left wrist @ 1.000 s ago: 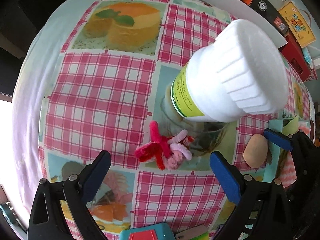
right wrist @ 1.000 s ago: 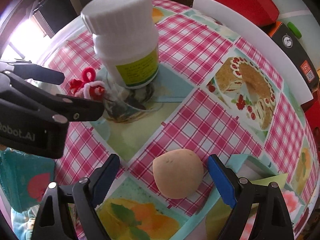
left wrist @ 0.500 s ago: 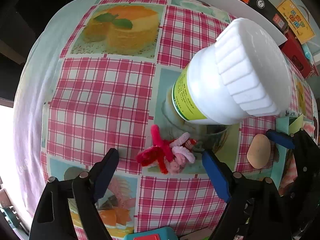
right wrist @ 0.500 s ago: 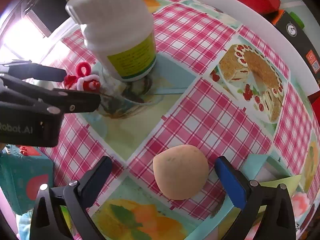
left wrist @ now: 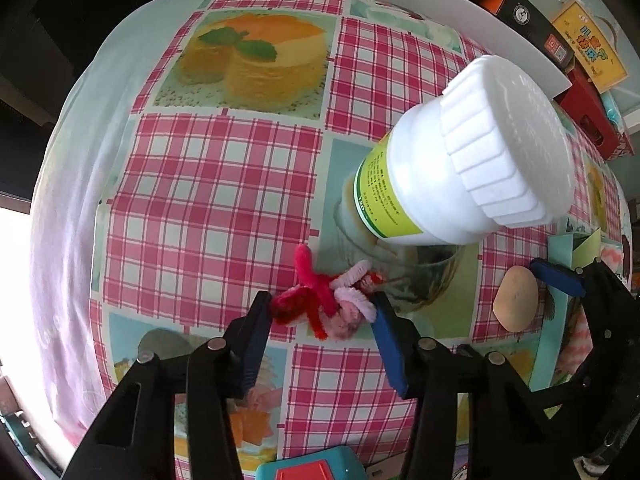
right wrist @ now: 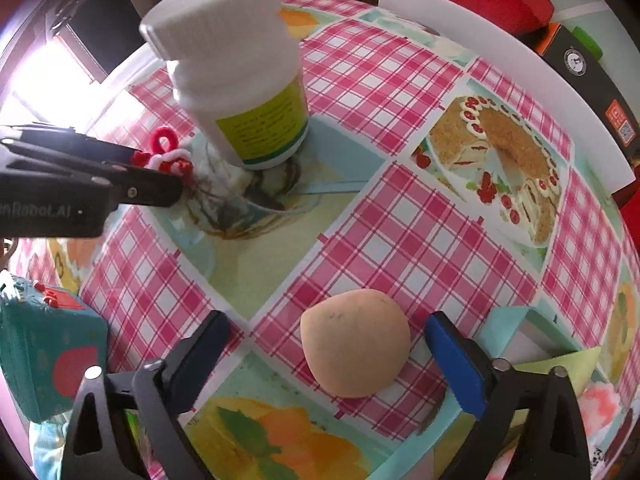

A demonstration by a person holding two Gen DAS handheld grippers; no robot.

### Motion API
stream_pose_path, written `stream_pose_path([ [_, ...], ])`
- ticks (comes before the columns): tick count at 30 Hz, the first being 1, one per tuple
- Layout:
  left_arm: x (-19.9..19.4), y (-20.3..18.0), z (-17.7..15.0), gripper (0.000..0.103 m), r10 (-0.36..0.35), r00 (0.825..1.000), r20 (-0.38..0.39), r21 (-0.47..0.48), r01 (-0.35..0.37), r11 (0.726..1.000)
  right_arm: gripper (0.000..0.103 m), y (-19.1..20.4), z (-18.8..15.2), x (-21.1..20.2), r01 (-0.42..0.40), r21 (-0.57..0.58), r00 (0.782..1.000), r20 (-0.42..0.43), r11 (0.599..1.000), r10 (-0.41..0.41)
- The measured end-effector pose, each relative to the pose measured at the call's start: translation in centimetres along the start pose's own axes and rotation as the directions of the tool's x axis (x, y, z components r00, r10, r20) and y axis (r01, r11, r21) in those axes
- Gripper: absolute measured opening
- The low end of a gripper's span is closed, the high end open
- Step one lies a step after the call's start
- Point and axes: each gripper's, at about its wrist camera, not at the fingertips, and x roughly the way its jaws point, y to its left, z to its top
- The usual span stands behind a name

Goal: Organize soft objects
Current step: 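Grasp the beige round sponge with the right tool while the left tool grasps the red fuzzy bow, then carry the sponge with the right tool while the left tool carries the bow over the tray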

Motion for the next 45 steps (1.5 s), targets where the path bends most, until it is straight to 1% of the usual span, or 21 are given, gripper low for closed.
stream_pose_path([
  [4, -0.3, 0.5, -0.4, 0.050, -0.007, 1.000, 0.007, -0.007, 0.007, 1.000, 0.082, -0.6, -0.4, -0.7, 0.006, 0.004, 1.000, 0.005, 1.000, -0.006],
  [6, -0.3, 0.5, -0.5, 0.049, -0.011, 1.000, 0.009, -0.012, 0.011, 1.000, 0.073, -1.3, -0.6, -1.2, 0.006, 0.014, 1.000, 0.003, 1.000, -0.006],
  [8, -0.4, 0.7, -0.7, 0.049, -0.017, 1.000, 0.010, -0.014, 0.017, 1.000, 0.068, -1.9, -0.8, -1.6, -0.002, 0.011, 1.000, -0.004, 1.000, 0.002],
  [10, -0.4, 0.7, -0.9, 0.048, -0.022, 1.000, 0.010, -0.018, 0.022, 1.000, 0.066, -2.1, -1.0, -2.2, 0.000, 0.003, 1.000, -0.011, 1.000, 0.000],
  [11, -0.5, 0.8, -1.1, 0.046, -0.025, 1.000, 0.010, -0.020, 0.026, 0.999, 0.064, -2.2, -1.2, -2.2, 0.000, 0.001, 1.000, -0.013, 1.000, 0.000],
  [13, -0.6, 0.6, -1.3, 0.044, -0.029, 1.000, 0.008, -0.026, 0.029, 0.999, 0.059, -1.9, -1.5, -2.4, 0.001, -0.003, 1.000, -0.015, 1.000, -0.001],
  [14, -0.6, 0.6, -1.4, 0.044, -0.029, 1.000, 0.008, -0.027, 0.029, 0.999, 0.054, -1.8, -1.6, -2.5, 0.002, -0.004, 1.000, -0.016, 1.000, -0.002],
  [15, -0.7, 0.6, -1.5, 0.043, -0.029, 1.000, 0.009, -0.027, 0.029, 0.999, 0.052, -1.7, -1.7, -2.5, 0.004, -0.003, 1.000, -0.017, 1.000, -0.004],
  [19, -1.0, 0.3, -2.0, 0.042, -0.033, 0.999, 0.015, -0.035, 0.034, 0.999, 0.052, -1.1, -1.9, -2.8, 0.013, 0.004, 1.000, -0.025, 1.000, -0.013],
  [26, -2.6, 0.5, -3.1, 0.042, -0.036, 0.999, 0.033, -0.051, 0.038, 0.998, 0.052, 0.0, -3.1, -3.8, -0.003, 0.034, 0.999, -0.037, 0.999, 0.004],
  [35, -5.8, 0.6, -5.7, 0.042, -0.057, 0.994, 0.092, -0.077, 0.065, 0.995, 0.052, 1.7, -5.2, -6.7, -0.032, 0.054, 0.999, -0.006, 0.998, 0.032],
  [39, -8.4, 0.5, -7.4, 0.042, -0.078, 0.987, 0.140, -0.091, 0.091, 0.992, 0.052, 2.2, -6.2, -8.6, -0.048, 0.069, 0.999, 0.022, 0.996, 0.047],
  [43, -11.3, 0.4, -9.5, 0.042, -0.106, 0.972, 0.208, -0.103, 0.130, 0.986, 0.052, 2.3, -7.8, -11.0, -0.060, 0.088, 0.996, 0.064, 0.994, 0.054],
  [45, -12.3, 0.2, -10.2, 0.042, -0.126, 0.965, 0.230, -0.111, 0.155, 0.982, 0.052, 2.2, -8.6, -12.2, -0.056, 0.100, 0.995, 0.084, 0.993, 0.047],
])
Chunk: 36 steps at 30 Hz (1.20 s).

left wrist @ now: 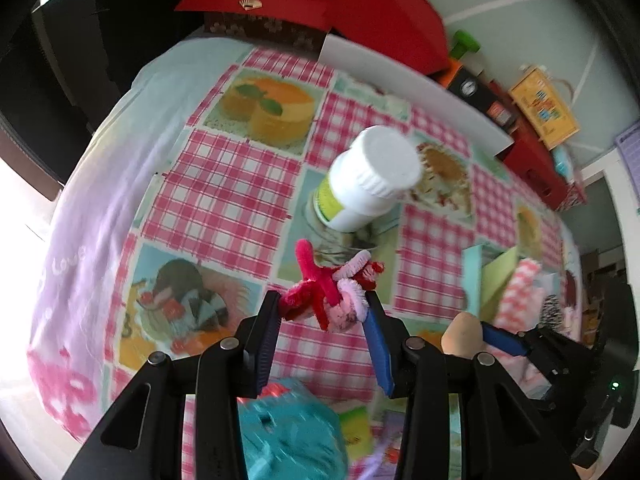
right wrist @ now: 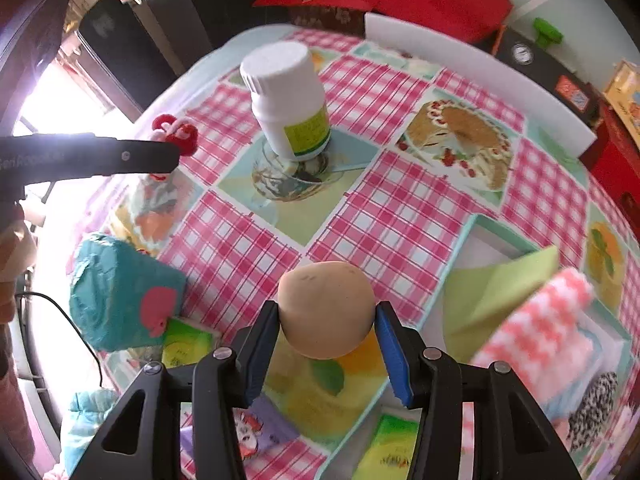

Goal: Organize soft objects
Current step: 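Carry the sponge with the right tool while the left tool carries the bow over the tray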

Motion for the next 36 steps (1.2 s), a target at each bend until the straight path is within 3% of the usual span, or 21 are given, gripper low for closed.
stream_pose_path([
  [13, -3.3, -3.6, -5.0, 0.042, -0.084, 0.988, 0.127, -0.022, 0.087, 0.996, 0.052, -1.6, -3.7, -6.3, 0.011, 0.144, 0.987, 0.155, 0.990, -0.033],
  [26, -2.0, -10.8, -6.7, 0.042, -0.138, 0.984, 0.114, 0.070, 0.130, 0.989, 0.052, -7.0, -7.1, -7.8, 0.065, 0.306, 0.965, 0.223, 0.950, -0.137],
  [36, 1.1, -17.6, -6.0, 0.042, -0.137, 0.987, 0.079, 0.170, 0.123, 0.978, 0.052, -14.4, -9.7, -7.9, 0.090, 0.463, 0.952, 0.221, 0.882, -0.213],
])
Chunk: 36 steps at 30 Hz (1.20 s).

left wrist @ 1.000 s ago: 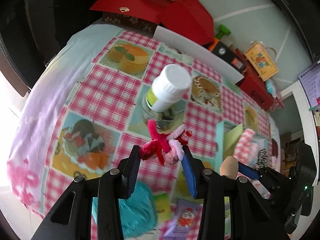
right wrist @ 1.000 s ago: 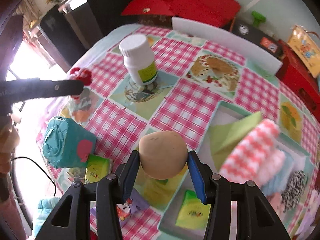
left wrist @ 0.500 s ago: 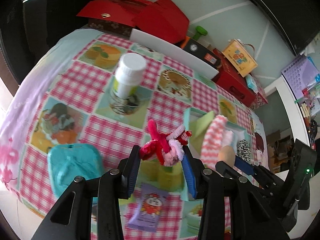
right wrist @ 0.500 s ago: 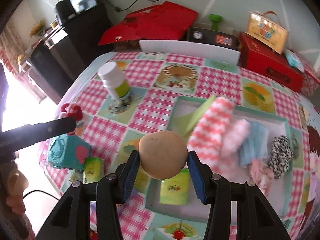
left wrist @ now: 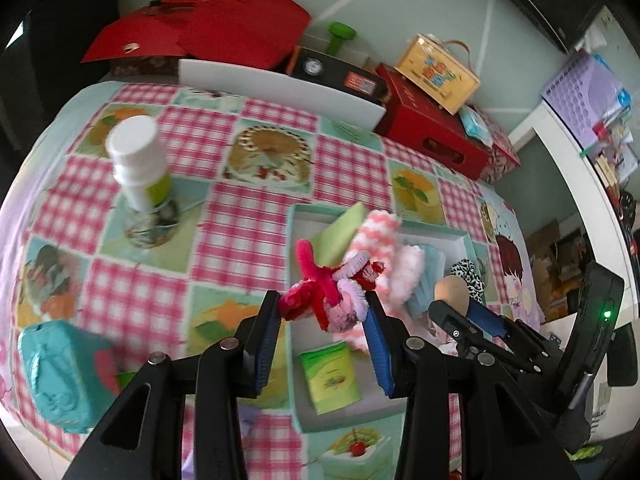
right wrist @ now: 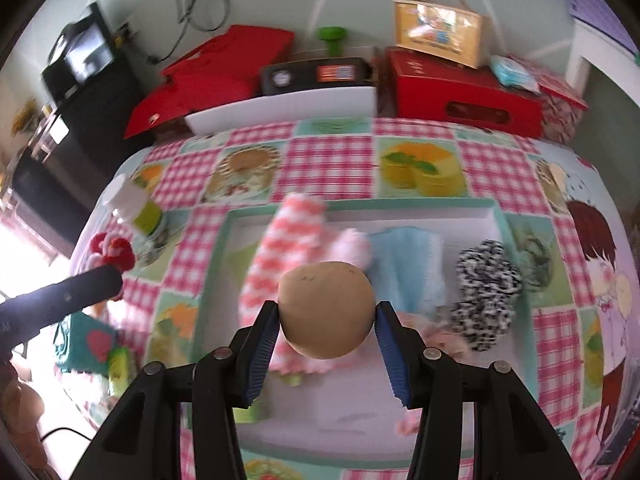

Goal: Organize soft objects
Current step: 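Carry the sponge with the right tool while the left tool carries the bow over the tray, then open the right tool releasing the sponge into the tray while the left tool releases the bow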

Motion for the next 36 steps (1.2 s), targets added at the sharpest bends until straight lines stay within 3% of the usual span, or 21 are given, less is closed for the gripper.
stream_pose_path([
  [14, 5.5, -5.5, 0.3, 0.042, -0.040, 0.997, -0.068, 0.063, 0.044, 0.997, 0.052, -6.9, 0.1, 0.4, 0.029, 0.140, 0.999, 0.020, 0.990, -0.032],
  [23, 7.3, -4.0, 2.0, 0.043, 0.019, 0.999, -0.034, -0.004, -0.020, 1.000, 0.052, -8.5, 0.4, 2.1, 0.031, 0.163, 0.999, 0.019, 0.986, -0.035],
  [36, 10.1, -2.1, 1.2, 0.043, 0.078, 0.994, -0.081, -0.024, -0.080, 0.997, 0.052, -8.4, 0.2, 4.1, 0.062, 0.142, 0.998, -0.016, 0.988, -0.060],
])
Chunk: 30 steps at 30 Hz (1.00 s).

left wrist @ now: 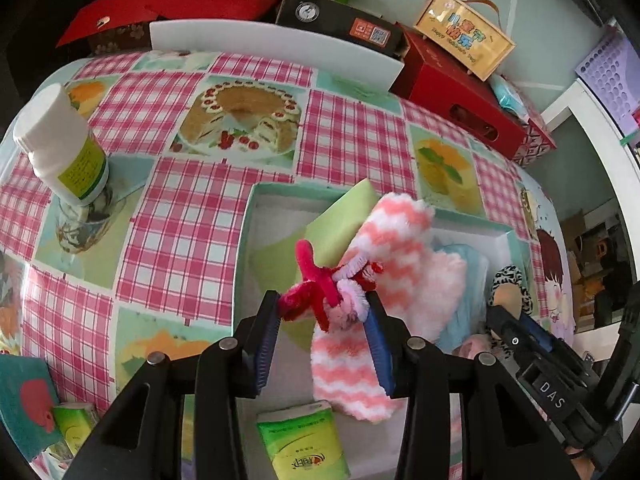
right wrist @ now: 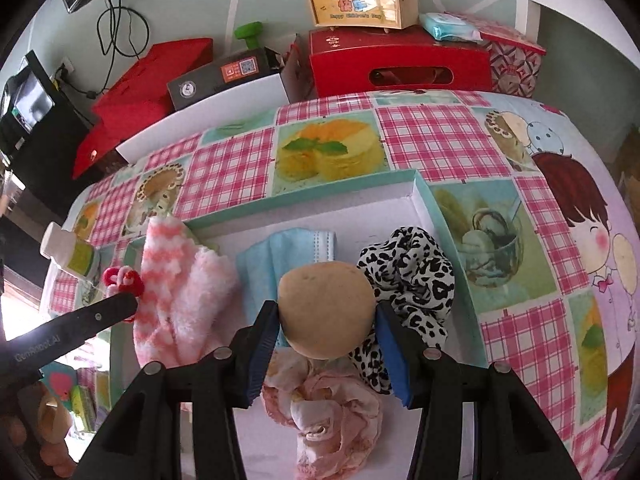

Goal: Organize soft objects
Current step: 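Open the right tool releasing the sponge into the tray while the left tool releases the bow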

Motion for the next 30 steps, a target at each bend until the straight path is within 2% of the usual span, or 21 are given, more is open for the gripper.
stream_pose_path([
  [4, 0.2, 0.3, -0.3, 0.044, 0.030, 1.000, -0.009, -0.005, -0.030, 1.000, 0.054, 0.0, 0.0, 0.0, 0.018, -0.002, 1.000, 0.002, 1.000, -0.018],
  [7, 0.2, 0.3, -0.4, 0.046, 0.036, 0.999, -0.012, -0.002, -0.036, 0.999, 0.062, 0.1, 0.0, 0.1, 0.039, -0.008, 0.999, 0.001, 0.999, -0.039],
  [12, 0.0, 0.4, -0.5, 0.052, 0.041, 0.999, -0.012, -0.001, -0.041, 0.999, 0.067, 0.4, -0.1, -0.1, 0.071, -0.029, 0.997, 0.003, 0.997, -0.071],
  [14, -0.3, 0.4, -0.6, 0.056, 0.042, 0.999, -0.005, 0.000, -0.042, 0.999, 0.069, 0.5, -0.1, -0.3, 0.077, -0.036, 0.997, 0.007, 0.996, -0.077],
  [25, -1.5, 0.9, -0.7, 0.061, 0.073, 0.997, 0.032, -0.009, -0.073, 0.997, 0.081, 1.2, -0.2, -0.9, 0.113, -0.065, 0.993, 0.026, 0.992, -0.111],
  [27, -1.6, 1.0, -0.7, 0.066, 0.100, 0.994, 0.042, -0.003, -0.099, 0.995, 0.088, 1.1, -0.1, -0.9, 0.117, -0.060, 0.993, 0.027, 0.991, -0.116],
  [28, -1.6, 1.0, -0.7, 0.076, 0.107, 0.993, 0.046, -0.003, -0.107, 0.994, 0.089, 1.0, -0.1, -0.9, 0.120, -0.057, 0.993, 0.029, 0.991, -0.118],
  [30, -1.7, 1.2, -0.7, 0.080, 0.108, 0.993, 0.056, -0.005, -0.108, 0.994, 0.089, 0.9, -0.1, -1.0, 0.120, -0.055, 0.993, 0.031, 0.991, -0.118],
])
